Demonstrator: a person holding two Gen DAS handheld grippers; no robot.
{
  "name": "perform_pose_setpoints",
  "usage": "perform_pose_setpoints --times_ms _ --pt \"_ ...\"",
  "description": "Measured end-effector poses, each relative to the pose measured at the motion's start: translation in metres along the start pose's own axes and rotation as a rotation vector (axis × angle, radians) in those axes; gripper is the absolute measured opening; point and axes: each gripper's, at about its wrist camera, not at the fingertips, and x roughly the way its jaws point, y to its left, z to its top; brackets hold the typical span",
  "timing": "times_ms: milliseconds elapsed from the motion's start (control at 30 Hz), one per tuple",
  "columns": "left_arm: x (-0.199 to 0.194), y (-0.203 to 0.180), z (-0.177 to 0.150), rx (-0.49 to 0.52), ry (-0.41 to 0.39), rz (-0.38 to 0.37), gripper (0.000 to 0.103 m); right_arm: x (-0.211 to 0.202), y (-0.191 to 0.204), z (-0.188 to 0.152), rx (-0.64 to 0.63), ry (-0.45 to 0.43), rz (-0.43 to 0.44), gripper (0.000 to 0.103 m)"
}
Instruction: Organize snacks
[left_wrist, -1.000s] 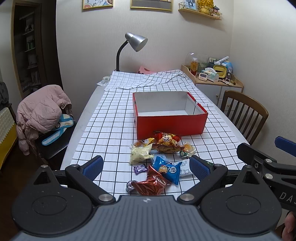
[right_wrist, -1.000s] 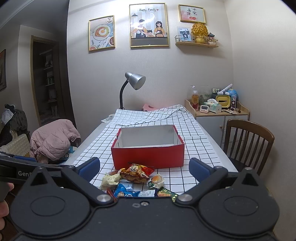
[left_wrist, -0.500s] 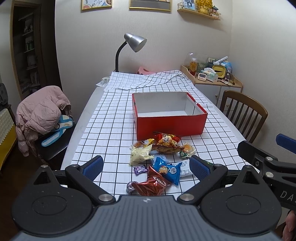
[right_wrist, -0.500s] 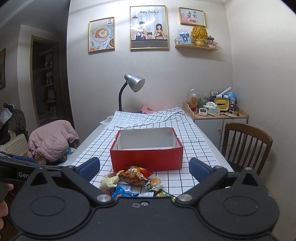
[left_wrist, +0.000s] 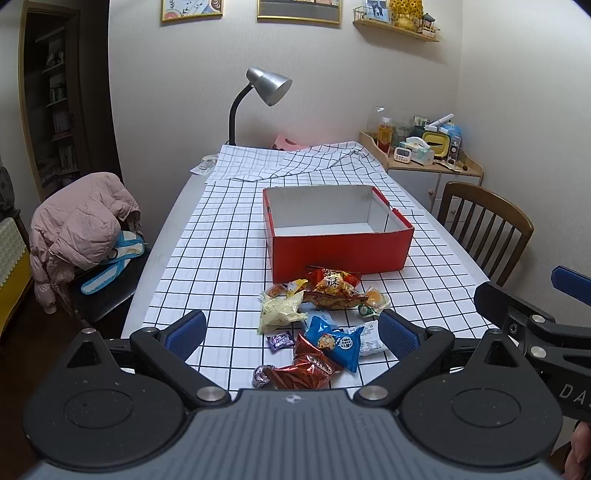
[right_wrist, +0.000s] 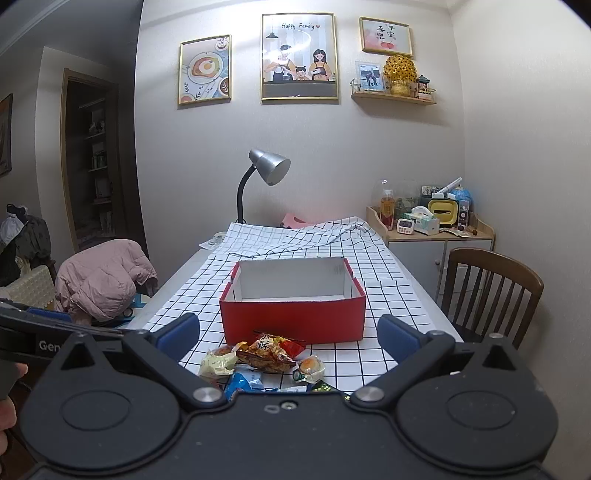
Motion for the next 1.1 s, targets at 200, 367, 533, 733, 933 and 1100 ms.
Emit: perform_pose_setpoints --times_ms 200,367,533,733,933,1100 --pt "0.006 0.003 0.0 -0.008 0.022 -0.006 0.1 0.002 0.002 0.001 -0.013 0.0 -0.001 0.102" --pt "0.017 0.012 0.002 -0.05 0.047 0.018 0.1 0.012 0.002 0.003 -0.019 0.007 0.007 0.102" --pt "0.034 0.023 0.007 -0.111 0.079 0.038 0.1 0.029 -0.011 0.003 0.014 0.046 -0.009 0.099" --pt "0.066 0.028 0.01 -0.161 0.152 0.018 0.1 0.06 -0.029 -0.004 0.017 0.135 0.009 0.099" --pt "0.103 0.021 0.002 -0.137 0.235 0.014 0.099 0.104 -0.046 -0.021 -0.009 0.273 0.093 0.095" --pt "0.132 0.01 -0.017 -0.069 0.298 -0.017 0.099 0.136 -0.046 -0.041 -0.092 0.333 0.224 0.087"
